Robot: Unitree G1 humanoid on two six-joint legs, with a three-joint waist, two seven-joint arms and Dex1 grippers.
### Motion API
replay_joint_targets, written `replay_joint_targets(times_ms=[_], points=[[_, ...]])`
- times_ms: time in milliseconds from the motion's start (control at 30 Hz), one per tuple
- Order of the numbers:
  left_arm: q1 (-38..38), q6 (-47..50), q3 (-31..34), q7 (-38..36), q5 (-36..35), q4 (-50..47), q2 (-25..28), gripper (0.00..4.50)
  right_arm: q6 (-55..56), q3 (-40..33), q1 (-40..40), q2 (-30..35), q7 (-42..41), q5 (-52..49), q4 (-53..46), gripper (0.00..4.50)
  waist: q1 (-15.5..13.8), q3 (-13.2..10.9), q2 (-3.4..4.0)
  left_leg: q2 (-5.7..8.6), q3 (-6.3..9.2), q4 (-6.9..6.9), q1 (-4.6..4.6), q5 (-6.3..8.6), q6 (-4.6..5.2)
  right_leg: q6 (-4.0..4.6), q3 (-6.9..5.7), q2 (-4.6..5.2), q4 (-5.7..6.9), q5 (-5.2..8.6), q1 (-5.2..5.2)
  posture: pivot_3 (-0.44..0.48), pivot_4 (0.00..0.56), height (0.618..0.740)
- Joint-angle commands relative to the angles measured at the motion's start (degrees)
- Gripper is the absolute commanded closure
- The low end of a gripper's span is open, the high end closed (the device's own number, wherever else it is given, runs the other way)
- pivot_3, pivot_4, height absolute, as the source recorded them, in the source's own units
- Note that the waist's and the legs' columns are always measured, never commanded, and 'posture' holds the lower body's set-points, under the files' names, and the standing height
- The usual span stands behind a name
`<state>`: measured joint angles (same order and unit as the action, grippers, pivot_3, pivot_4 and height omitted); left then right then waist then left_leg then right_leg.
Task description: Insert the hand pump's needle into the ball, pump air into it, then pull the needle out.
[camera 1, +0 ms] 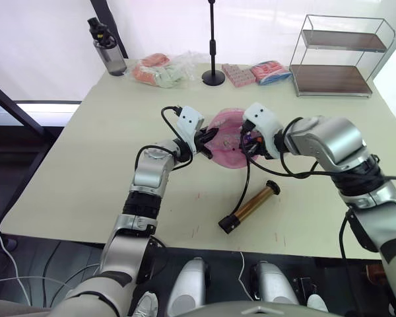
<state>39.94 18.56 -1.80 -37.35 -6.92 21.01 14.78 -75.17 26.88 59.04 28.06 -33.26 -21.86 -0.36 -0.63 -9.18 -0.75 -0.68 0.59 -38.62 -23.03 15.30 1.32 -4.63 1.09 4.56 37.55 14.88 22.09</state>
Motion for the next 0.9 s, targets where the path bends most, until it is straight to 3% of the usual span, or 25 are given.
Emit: replay_joint_targets(times_ms=[33,367,633,900], points=[[-0.1,-1.2,-0.6,0.1,-0.4,-0.5,-0.7,4.47,-2.2,0.5,3.2,-0.8,-1.6,0.6,2.5,4.16,0.0,0.0,0.00,0.00,0.00,0.00,-0.01,0.00,0.00,0.00,0.00,0.00,0.00,0.00,0.01,0.000,0.150,0.736],[-1.0,-0.9,-0.7,0.1,-0.4,-1.2,-0.6,4.47,-6.2,5.2,11.3,-3.2,-5.8,2.2,13.9,4.16,0.0,0.0,0.01,0.01,-0.01,0.00,-0.09,-0.01,-0.01,0.00,-0.01,0.00,0.03,0.00,0.11,0.000,0.150,0.736],[-1.4,-0.6,-0.9,0.3,-0.5,-1.7,-0.9,4.47,-4.3,7.7,13.3,-5.4,-6.9,5.1,19.2,4.16,0.1,0.0,0.03,0.04,-0.03,-0.15,-0.75,-0.16,-0.23,0.01,-0.03,0.00,0.33,-0.01,0.83,0.000,0.150,0.736],[-1.5,-0.3,-0.9,0.3,-0.5,-2.1,-1.1,4.47,-3.0,7.3,14.9,-7.7,-7.1,7.7,24.9,4.16,0.2,0.0,0.03,0.05,-0.07,-0.15,-0.76,-0.19,-0.27,0.02,-0.09,0.00,0.34,-0.01,0.82,0.000,0.150,0.736]])
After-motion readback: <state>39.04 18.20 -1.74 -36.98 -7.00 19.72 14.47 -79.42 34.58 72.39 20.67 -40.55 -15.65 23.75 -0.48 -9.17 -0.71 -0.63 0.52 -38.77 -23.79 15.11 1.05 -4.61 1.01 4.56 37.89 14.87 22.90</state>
